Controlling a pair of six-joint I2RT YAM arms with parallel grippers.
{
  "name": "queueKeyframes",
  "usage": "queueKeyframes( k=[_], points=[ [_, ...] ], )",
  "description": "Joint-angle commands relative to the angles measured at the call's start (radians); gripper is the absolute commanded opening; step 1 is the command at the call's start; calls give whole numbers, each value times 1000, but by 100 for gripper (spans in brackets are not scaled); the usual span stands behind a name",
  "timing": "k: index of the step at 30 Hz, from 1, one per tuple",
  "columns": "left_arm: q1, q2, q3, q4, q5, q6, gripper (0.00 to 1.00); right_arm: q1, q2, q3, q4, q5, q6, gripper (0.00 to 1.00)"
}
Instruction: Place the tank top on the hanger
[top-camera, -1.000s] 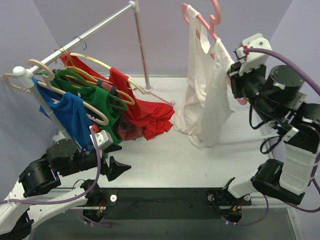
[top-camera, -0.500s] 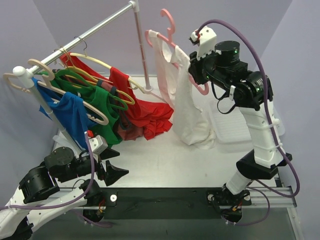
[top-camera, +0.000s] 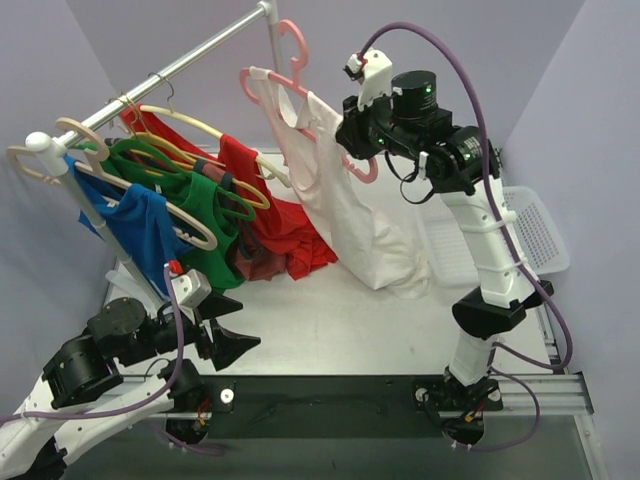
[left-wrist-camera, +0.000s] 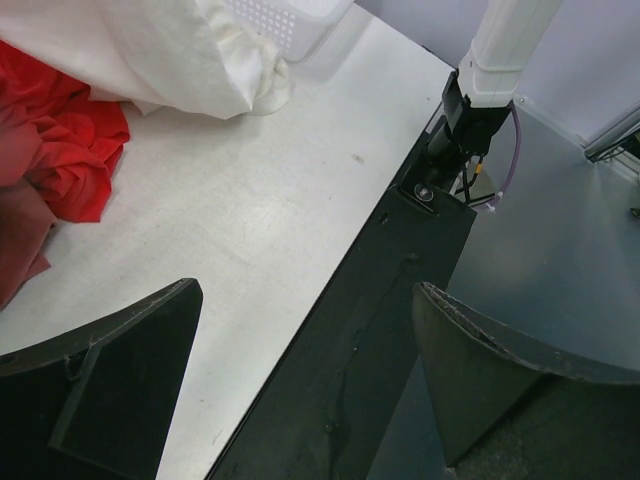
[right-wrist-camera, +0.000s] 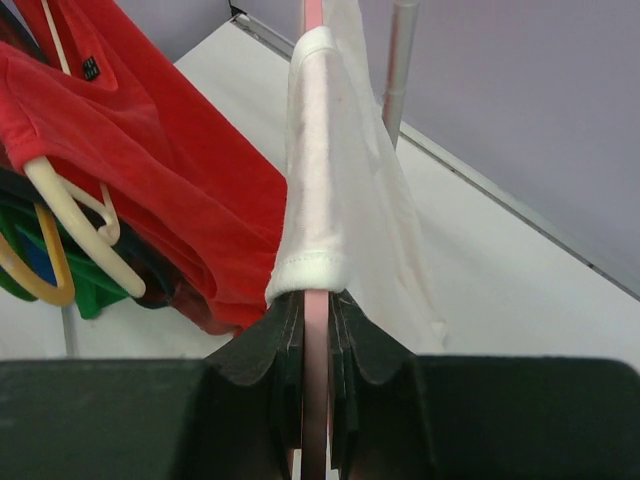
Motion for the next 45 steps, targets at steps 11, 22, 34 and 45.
queueKeyframes(
  k=[11,22,34,45],
  points=[
    [0,-52,-41,81,-47,-47,97,31,177,99,448,-118,129,0],
    [-1,-61,-100,132,-42,-64,97,64,231,91,536,-143,148,0],
    [-1,-87,-122,139,-37,-84,97,74,265,76,531,-167,148,0],
    [0,-85,-99,124,-22,-122,97,71,263,50,448,-138,157,18]
  ],
)
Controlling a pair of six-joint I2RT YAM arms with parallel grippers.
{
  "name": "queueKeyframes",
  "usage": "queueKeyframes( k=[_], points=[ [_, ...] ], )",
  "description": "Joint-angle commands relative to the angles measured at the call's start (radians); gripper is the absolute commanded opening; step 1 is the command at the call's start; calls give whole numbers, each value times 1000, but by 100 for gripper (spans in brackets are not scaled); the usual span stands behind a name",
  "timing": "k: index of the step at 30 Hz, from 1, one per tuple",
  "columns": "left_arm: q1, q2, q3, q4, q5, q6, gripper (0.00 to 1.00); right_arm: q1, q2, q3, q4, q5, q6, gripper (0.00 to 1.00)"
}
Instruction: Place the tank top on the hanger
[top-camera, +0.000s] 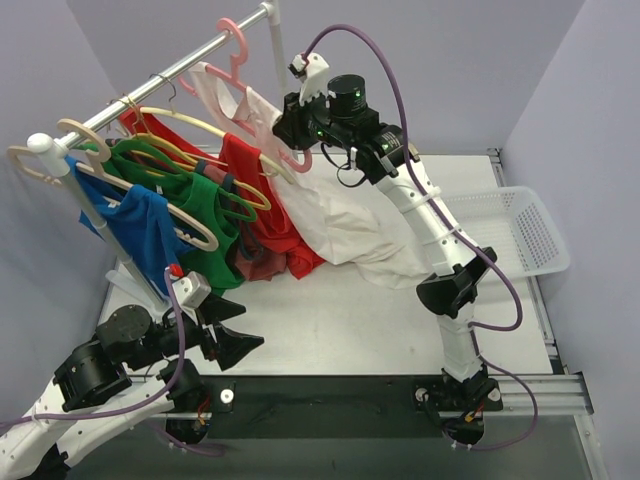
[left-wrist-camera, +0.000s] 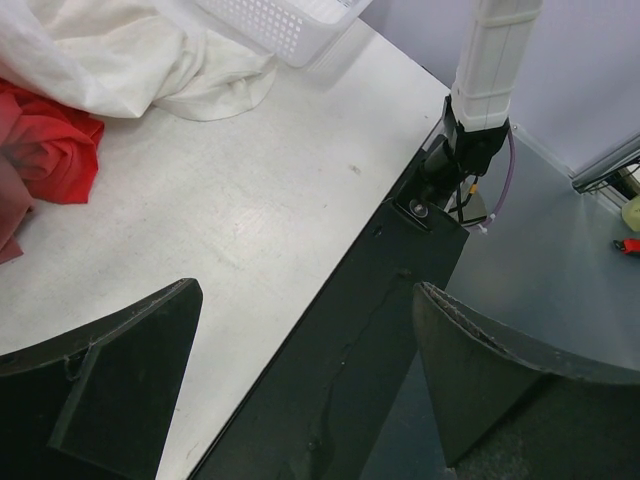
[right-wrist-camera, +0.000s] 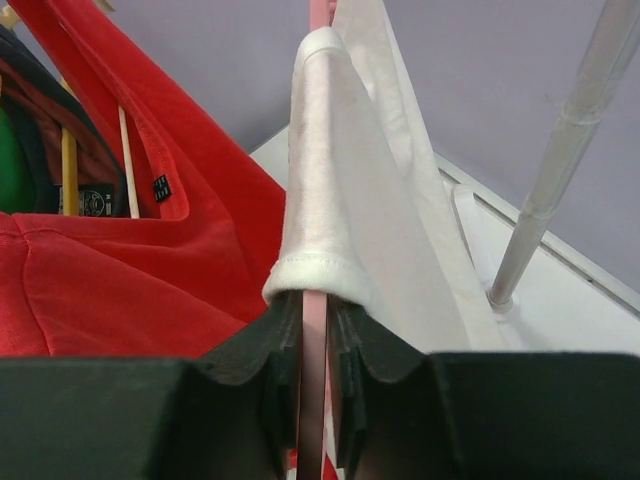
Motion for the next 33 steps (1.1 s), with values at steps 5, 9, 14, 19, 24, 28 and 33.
queueKeyframes(
  k=[5,9,14,19,24,28,33],
  points=[
    [-1,25,70,5,3,-62,97,9,-117,-58,2,82,-13,83],
    [-1,51,128,-57,-33,-89,97,15,-260,-201,-42,171,-33,100],
    [-3,86,216,-117,-76,-108,97,46,-539,-466,-88,362,-37,100],
    [-6,107,294,-166,-118,-121,97,72,-818,-741,-166,492,45,100],
    [-10,114,363,-212,-207,-155,97,123,-1042,-925,-301,619,182,100],
    [-19,117,409,-277,-313,-166,97,176,-1214,-1020,-452,722,323,100],
    [-59,109,464,-340,-434,-171,97,201,-1332,-1057,-616,769,437,100]
  ],
)
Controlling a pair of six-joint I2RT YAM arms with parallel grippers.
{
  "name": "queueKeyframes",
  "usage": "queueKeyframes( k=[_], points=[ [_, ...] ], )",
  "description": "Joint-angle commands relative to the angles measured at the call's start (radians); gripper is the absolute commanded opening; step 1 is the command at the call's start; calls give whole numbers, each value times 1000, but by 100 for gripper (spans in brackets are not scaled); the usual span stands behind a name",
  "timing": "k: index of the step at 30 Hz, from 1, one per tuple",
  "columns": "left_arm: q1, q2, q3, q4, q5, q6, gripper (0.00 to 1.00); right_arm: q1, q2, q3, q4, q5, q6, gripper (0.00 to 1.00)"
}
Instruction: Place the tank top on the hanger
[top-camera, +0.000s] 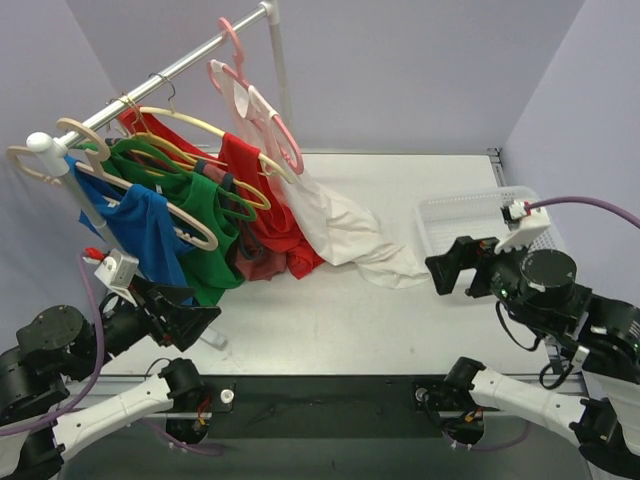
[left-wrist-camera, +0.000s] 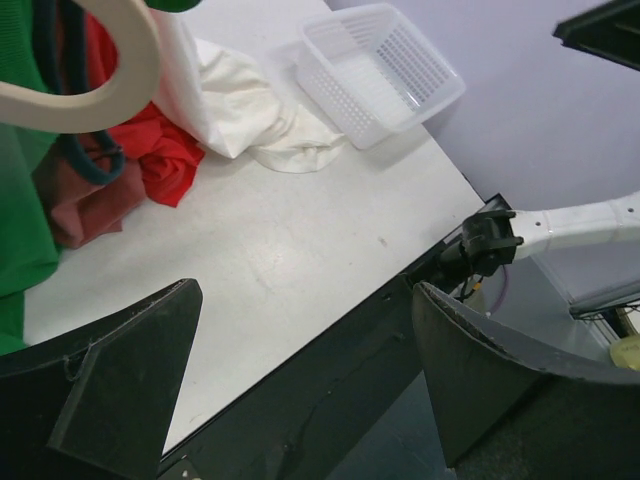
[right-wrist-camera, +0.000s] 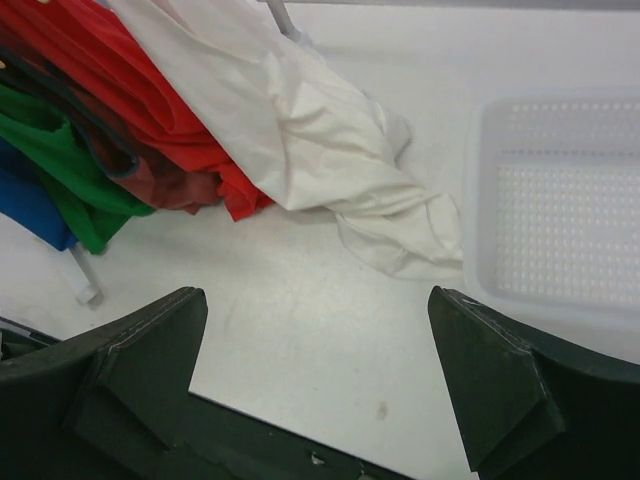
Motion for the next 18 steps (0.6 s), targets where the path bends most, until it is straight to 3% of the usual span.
queueKeyframes(
  k=[1,6,13,18],
  points=[
    [-58,0,65,-64,-170,-26,97,13,-60,-31,-180,107,149,100],
    [-139,-16,81,-93,-261,-75,97,13,-47,-38,-250,158,137,100],
    [-184,29,104,-127,-309,-61,97,30,7,-58,-303,405,80,100],
    [-195,105,118,-138,-332,-3,97,62,16,-72,-377,585,182,100]
  ],
)
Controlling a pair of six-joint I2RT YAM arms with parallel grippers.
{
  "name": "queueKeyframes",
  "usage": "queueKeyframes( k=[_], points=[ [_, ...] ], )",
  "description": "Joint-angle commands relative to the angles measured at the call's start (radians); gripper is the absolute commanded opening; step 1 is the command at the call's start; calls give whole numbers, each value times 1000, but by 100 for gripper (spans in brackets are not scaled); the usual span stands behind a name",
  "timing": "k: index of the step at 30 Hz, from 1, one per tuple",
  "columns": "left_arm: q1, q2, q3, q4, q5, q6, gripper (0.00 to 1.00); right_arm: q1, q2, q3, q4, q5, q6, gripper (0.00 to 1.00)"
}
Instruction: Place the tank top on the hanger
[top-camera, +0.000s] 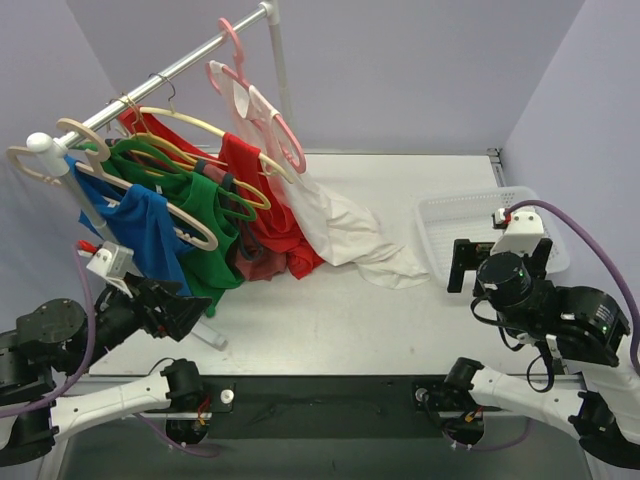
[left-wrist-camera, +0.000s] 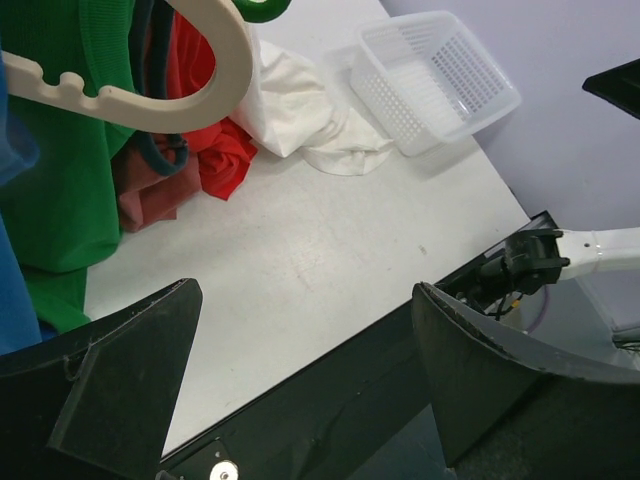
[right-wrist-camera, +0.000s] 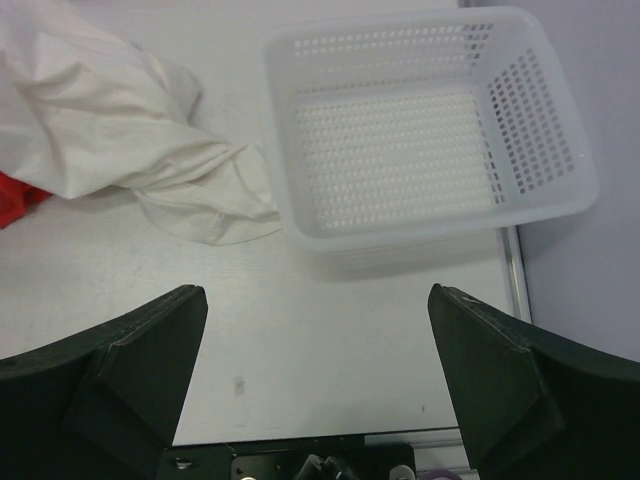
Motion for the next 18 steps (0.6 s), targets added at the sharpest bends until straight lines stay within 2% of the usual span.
queueKeyframes(
  k=[1,7,18],
  points=[
    [-21,93,27,-8,-50,65,97,20,12,-13,-108,252,123,100],
    [-22,132,-19,69,-61,104,97,20,-1,4,-174,387,185,100],
    [-22,171,-84,146,-69,118,97,18,-84,-51,-74,373,56,100]
  ],
)
